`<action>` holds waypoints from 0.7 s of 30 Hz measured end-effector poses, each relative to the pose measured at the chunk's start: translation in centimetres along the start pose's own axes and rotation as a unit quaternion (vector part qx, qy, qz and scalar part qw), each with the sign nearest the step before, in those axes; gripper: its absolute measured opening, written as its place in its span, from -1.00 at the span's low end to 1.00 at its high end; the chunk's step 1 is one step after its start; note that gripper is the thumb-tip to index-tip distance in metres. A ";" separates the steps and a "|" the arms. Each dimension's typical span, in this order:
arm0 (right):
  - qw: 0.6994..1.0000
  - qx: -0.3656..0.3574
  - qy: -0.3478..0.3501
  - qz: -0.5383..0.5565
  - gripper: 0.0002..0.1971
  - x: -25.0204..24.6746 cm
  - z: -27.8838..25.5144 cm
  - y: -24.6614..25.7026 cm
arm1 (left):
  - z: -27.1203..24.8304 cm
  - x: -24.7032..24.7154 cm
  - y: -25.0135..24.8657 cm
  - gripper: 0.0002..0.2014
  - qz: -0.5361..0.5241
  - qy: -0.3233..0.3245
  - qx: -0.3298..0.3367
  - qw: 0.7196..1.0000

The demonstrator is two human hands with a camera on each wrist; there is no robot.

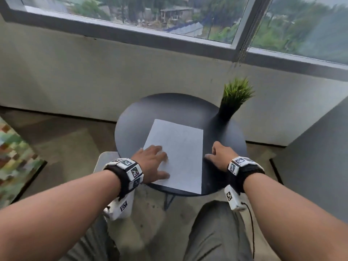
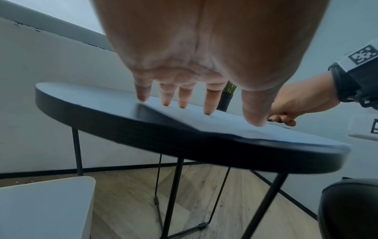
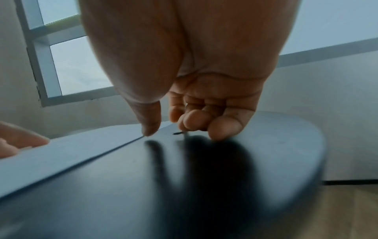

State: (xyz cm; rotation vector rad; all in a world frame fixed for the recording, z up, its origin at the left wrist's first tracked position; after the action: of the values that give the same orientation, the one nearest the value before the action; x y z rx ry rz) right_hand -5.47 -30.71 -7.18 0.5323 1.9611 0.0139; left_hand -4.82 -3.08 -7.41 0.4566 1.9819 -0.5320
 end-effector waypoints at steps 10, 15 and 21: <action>0.998 0.046 -0.037 -0.034 -0.75 -0.4 -2.3 -0.4 | -1.5 1.5 -0.9 -0.09 -0.015 -0.021 0.008 1.000; 0.997 0.037 0.027 -0.056 -0.51 -1.7 -0.9 -0.3 | -0.6 1.2 -0.9 0.01 0.023 0.010 -0.001 1.000; 0.998 -0.022 0.035 -0.046 -0.77 -0.9 -0.4 -1.2 | 0.7 1.4 -1.5 0.09 0.033 0.022 -0.015 0.999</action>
State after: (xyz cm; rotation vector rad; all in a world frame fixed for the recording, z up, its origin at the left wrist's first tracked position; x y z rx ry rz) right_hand -5.93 -32.02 -6.56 0.4178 2.0473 0.0181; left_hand -5.75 -4.60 -8.65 0.5183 2.0068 -0.4544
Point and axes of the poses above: each hand's wrist, its own z-axis towards the middle knuckle, its own x-axis out of the palm, y = z × x, the point moved 4 cm from there along z, towards the middle knuckle, and after that the axes turned 8 degrees about y, right-handed, at the moved point
